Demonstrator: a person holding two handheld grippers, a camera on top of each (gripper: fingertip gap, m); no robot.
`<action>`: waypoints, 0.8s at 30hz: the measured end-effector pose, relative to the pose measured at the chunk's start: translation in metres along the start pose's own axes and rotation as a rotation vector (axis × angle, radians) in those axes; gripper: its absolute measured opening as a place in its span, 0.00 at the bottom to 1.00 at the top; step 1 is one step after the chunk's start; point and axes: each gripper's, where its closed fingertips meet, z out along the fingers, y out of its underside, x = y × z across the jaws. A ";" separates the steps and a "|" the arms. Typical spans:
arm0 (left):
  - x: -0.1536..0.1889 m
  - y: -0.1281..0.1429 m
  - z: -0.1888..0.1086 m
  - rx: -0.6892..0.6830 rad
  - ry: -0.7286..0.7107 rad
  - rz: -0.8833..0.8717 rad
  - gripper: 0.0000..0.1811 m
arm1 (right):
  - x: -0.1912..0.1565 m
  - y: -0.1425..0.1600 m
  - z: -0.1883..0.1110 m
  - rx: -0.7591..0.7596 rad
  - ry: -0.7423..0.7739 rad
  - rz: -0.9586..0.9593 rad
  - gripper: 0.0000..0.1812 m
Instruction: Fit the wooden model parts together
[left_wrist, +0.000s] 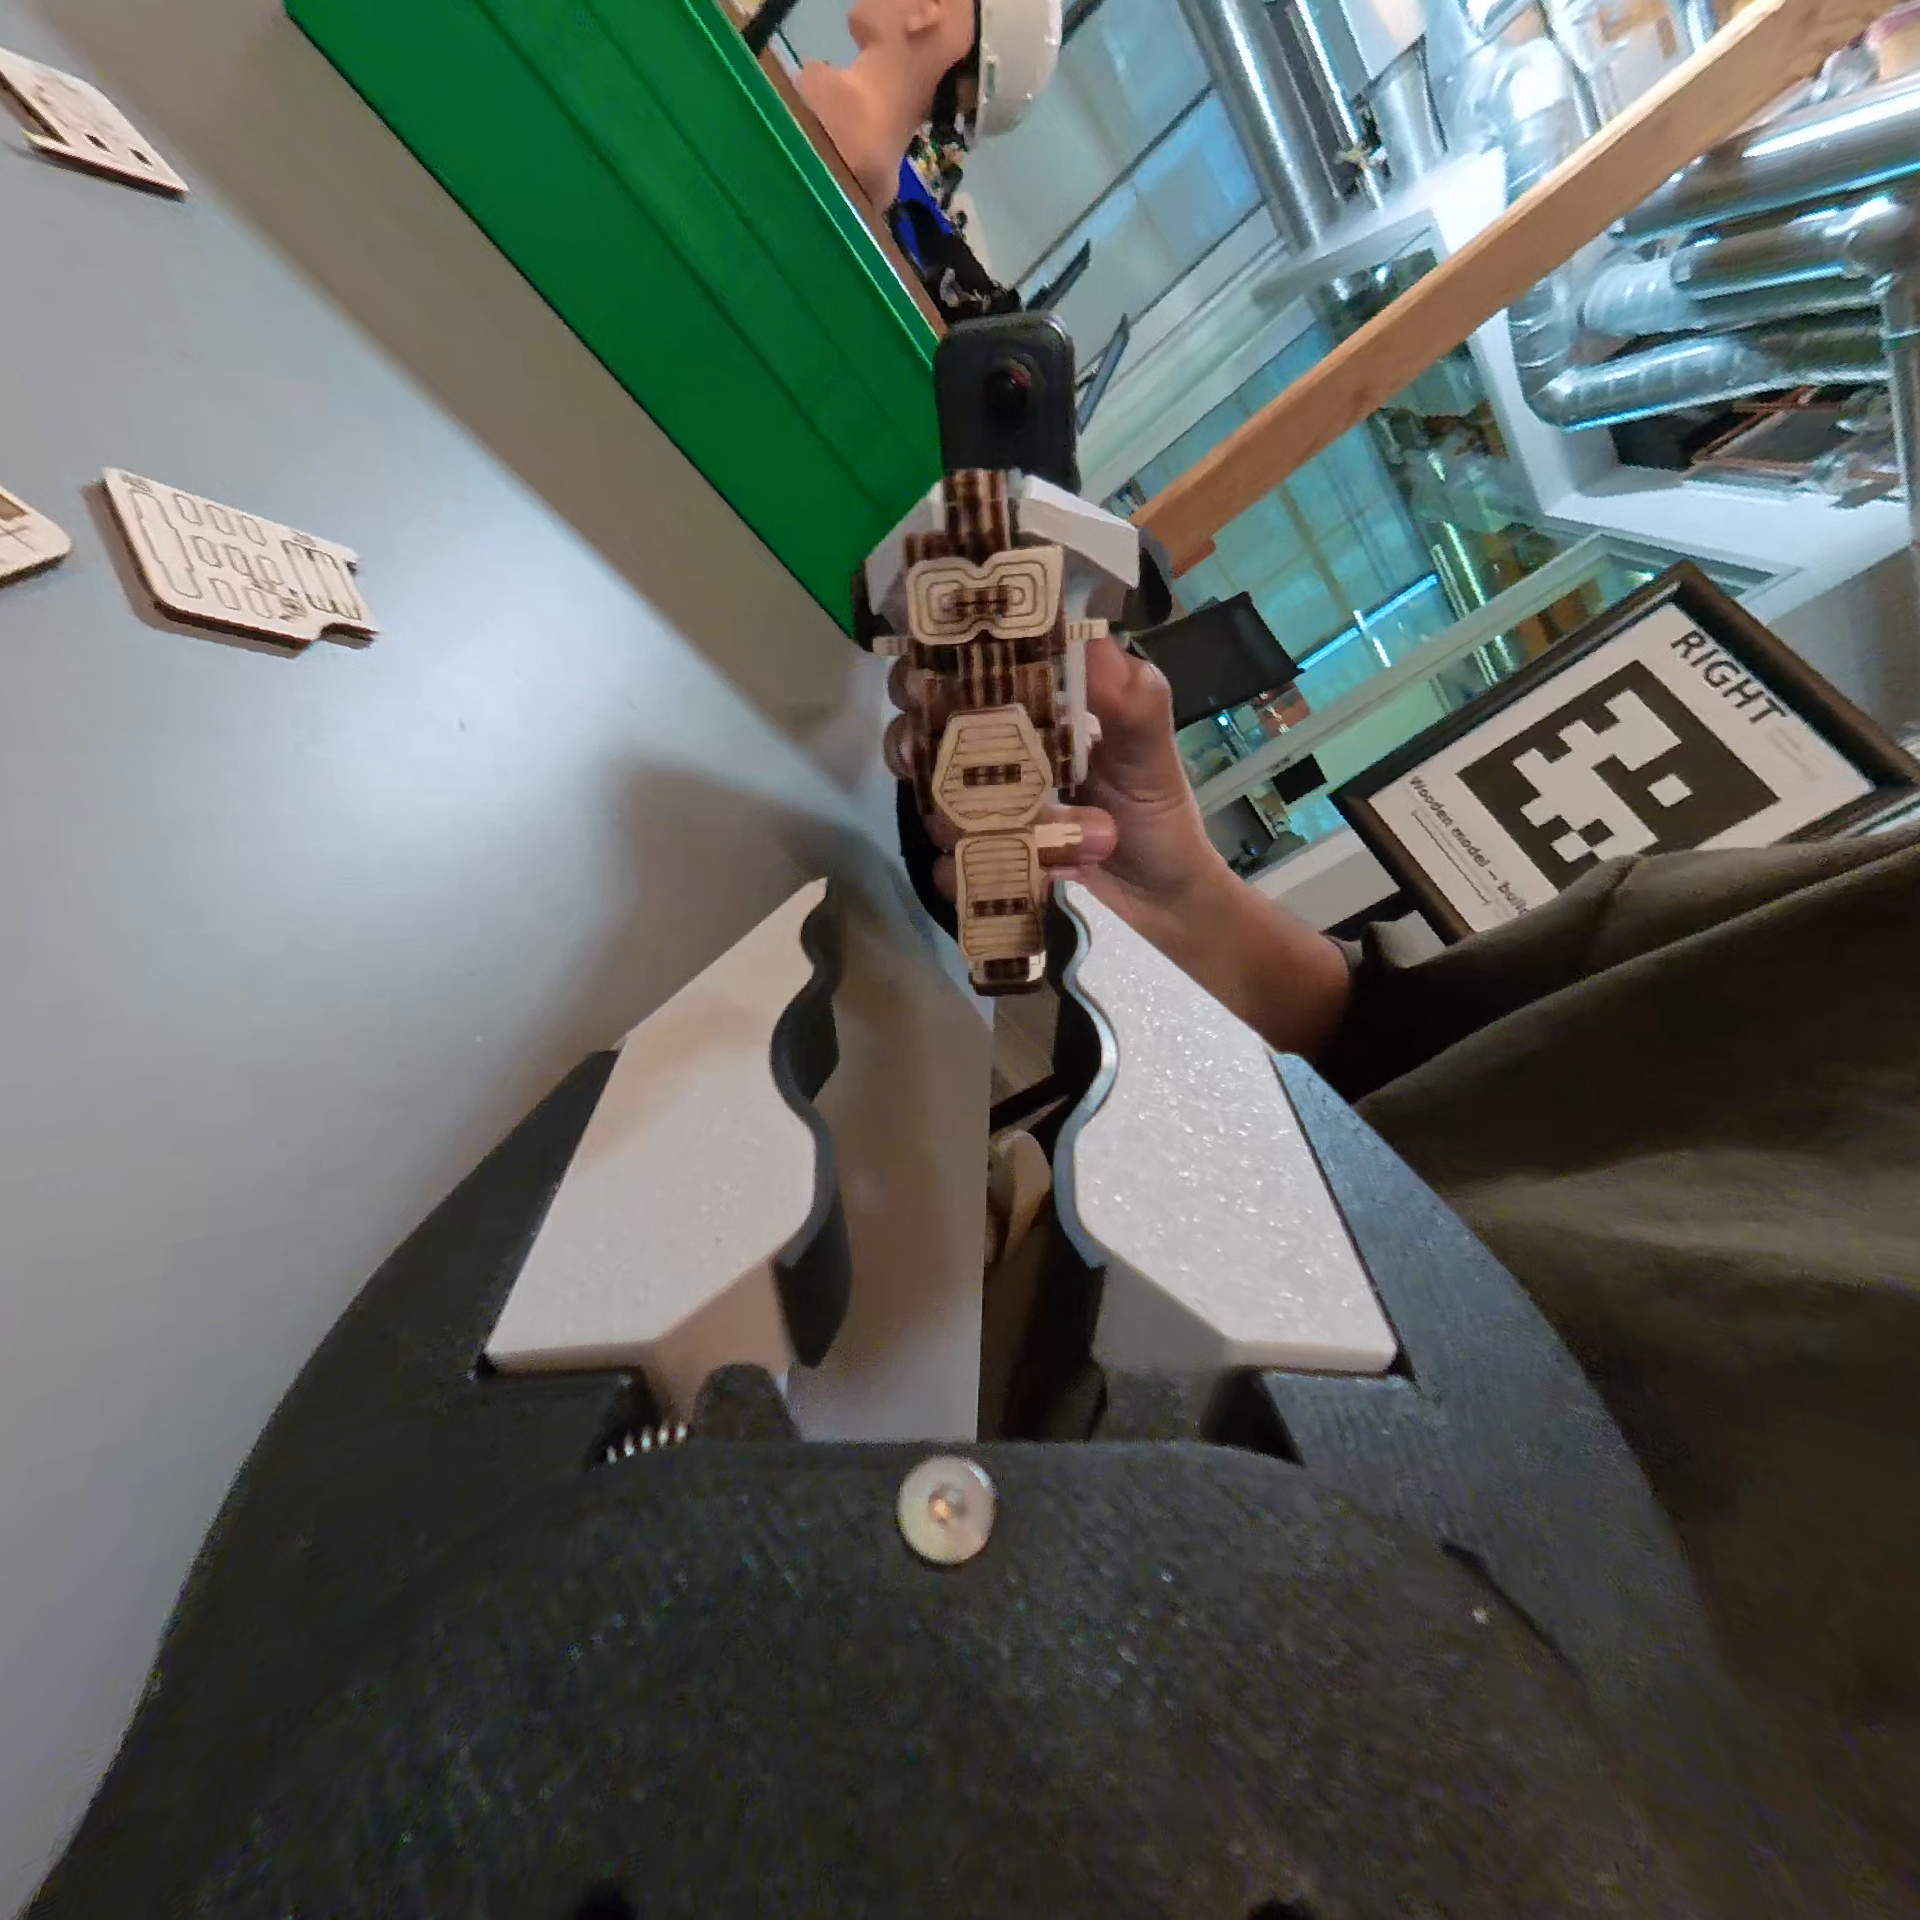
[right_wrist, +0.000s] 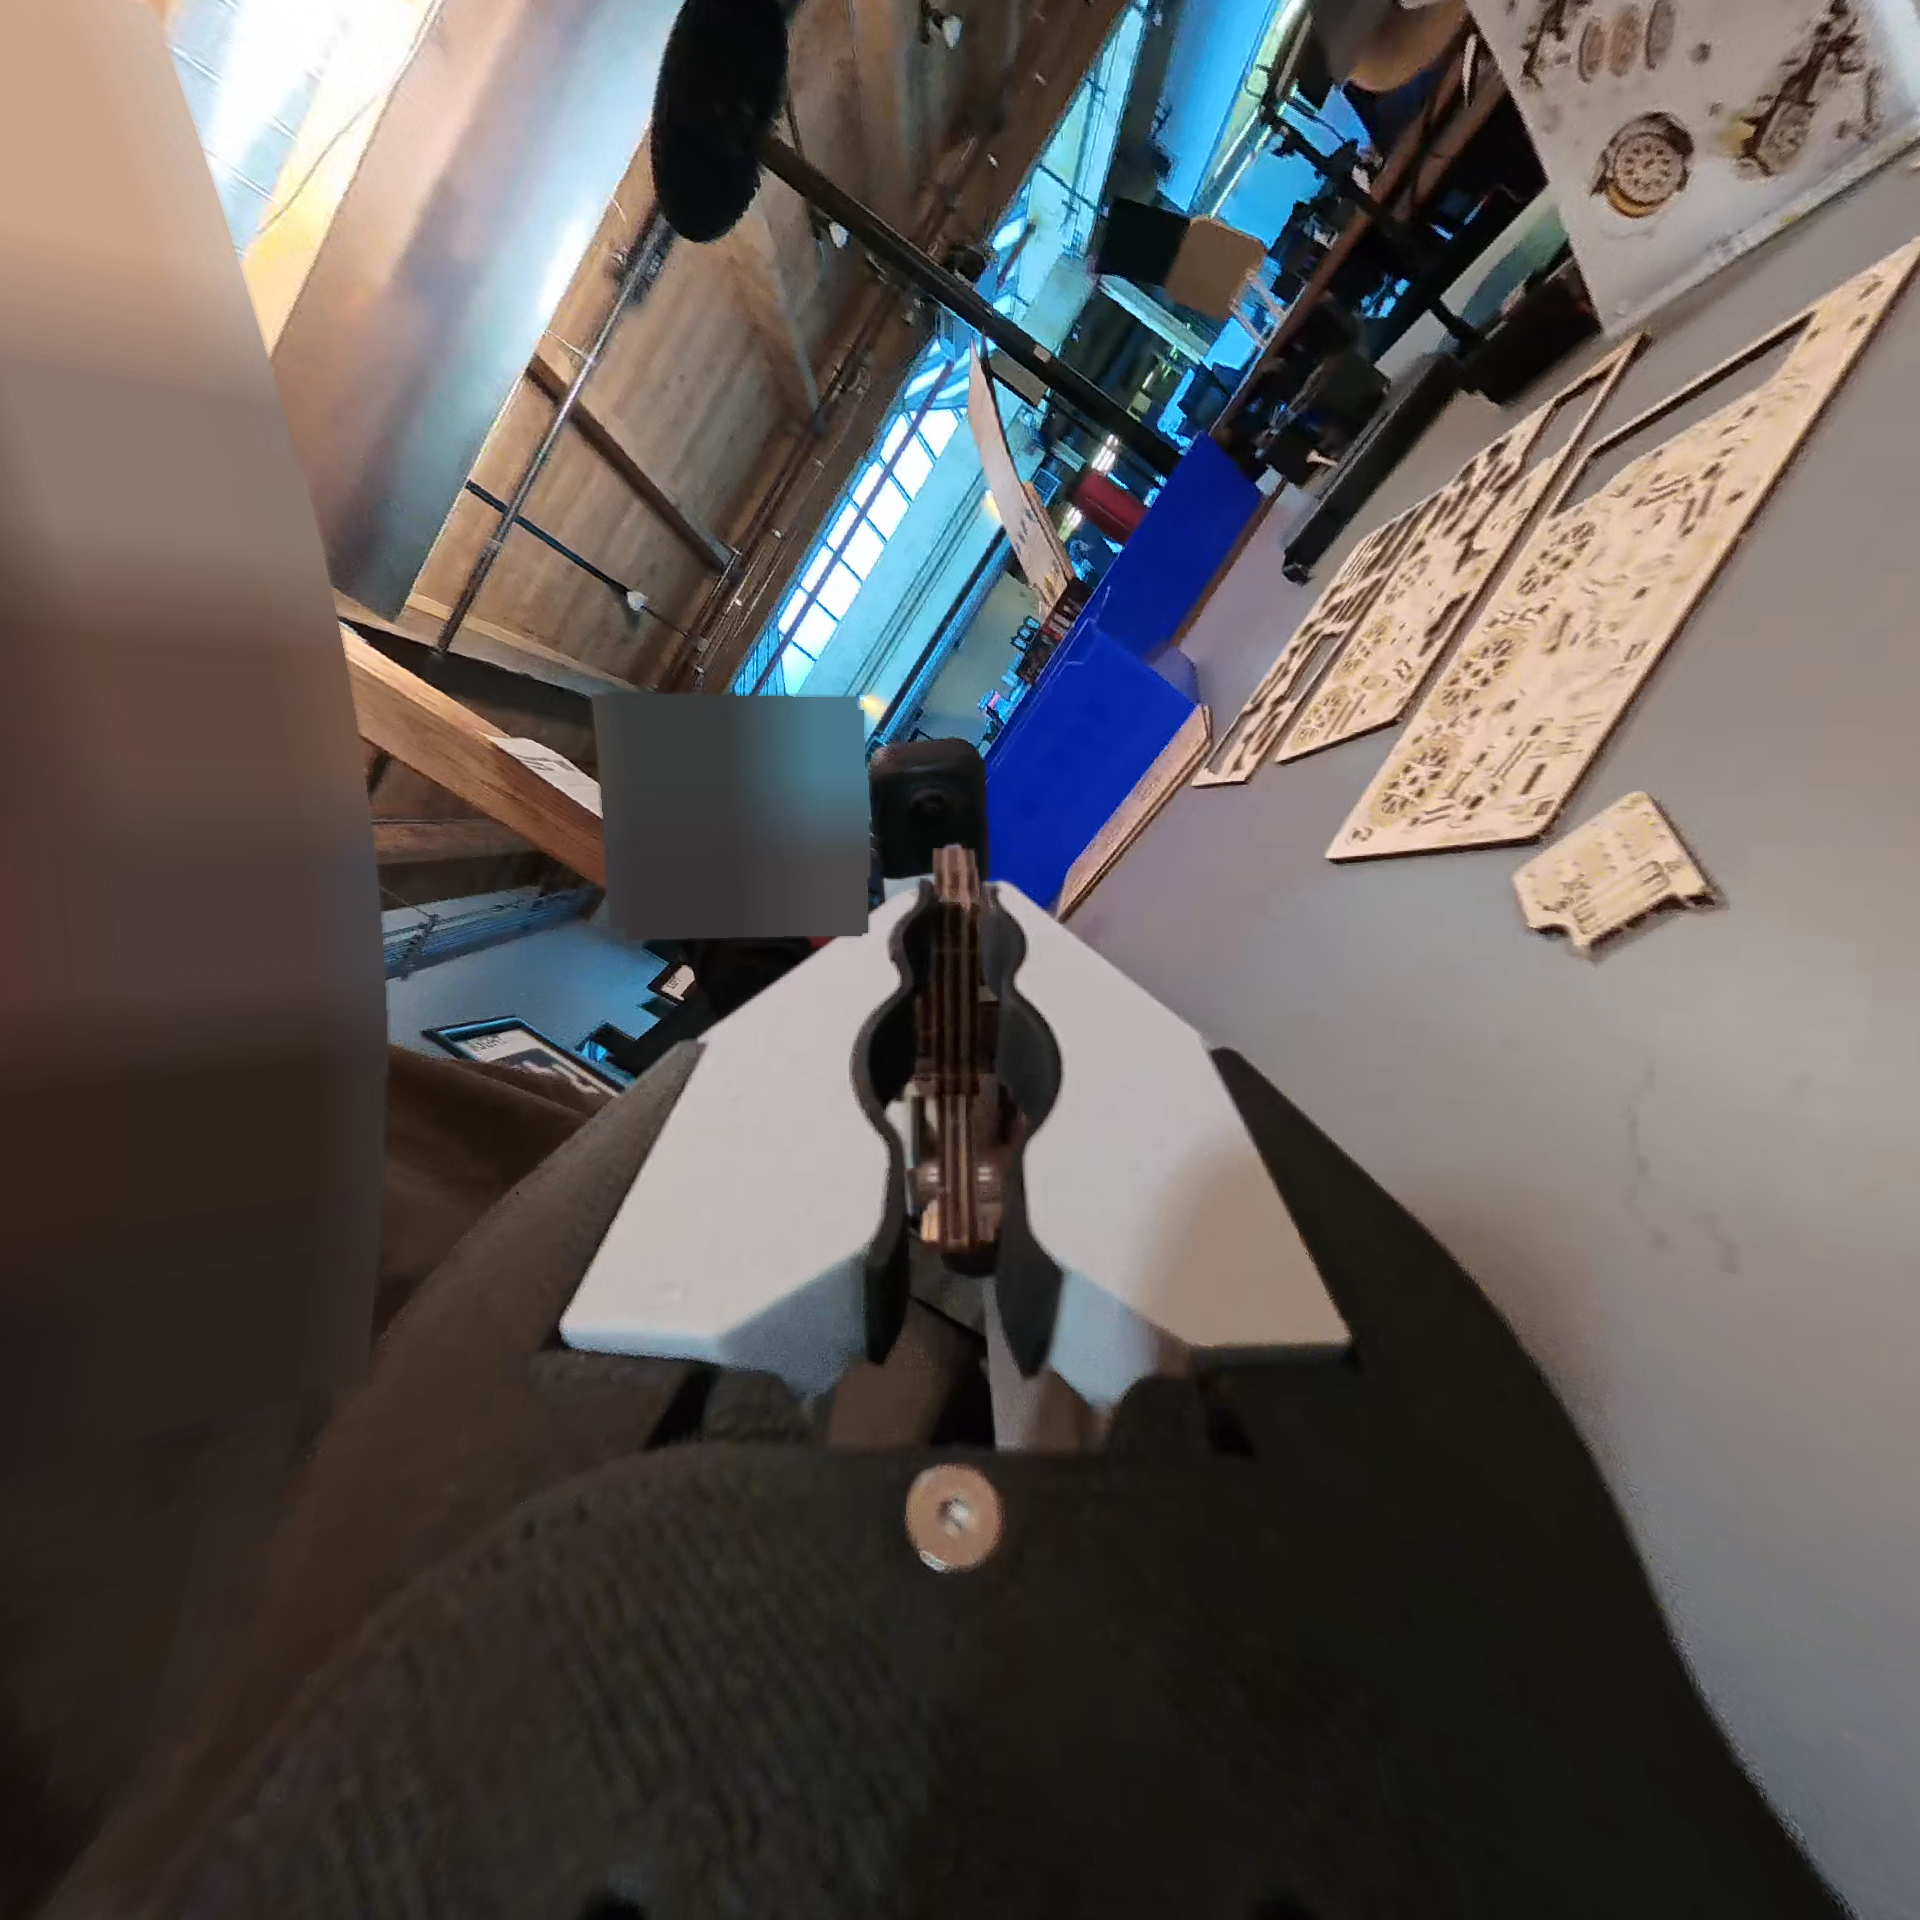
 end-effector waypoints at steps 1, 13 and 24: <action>-0.001 -0.001 -0.001 0.010 -0.012 0.003 0.18 | -0.001 0.000 -0.001 0.004 0.006 -0.012 0.03; 0.006 -0.005 -0.014 0.014 -0.005 0.165 0.07 | -0.014 0.007 -0.005 -0.103 0.009 -0.151 0.09; 0.006 0.002 -0.014 -0.065 -0.003 0.216 0.07 | 0.002 0.039 -0.012 -0.377 0.101 -0.277 0.07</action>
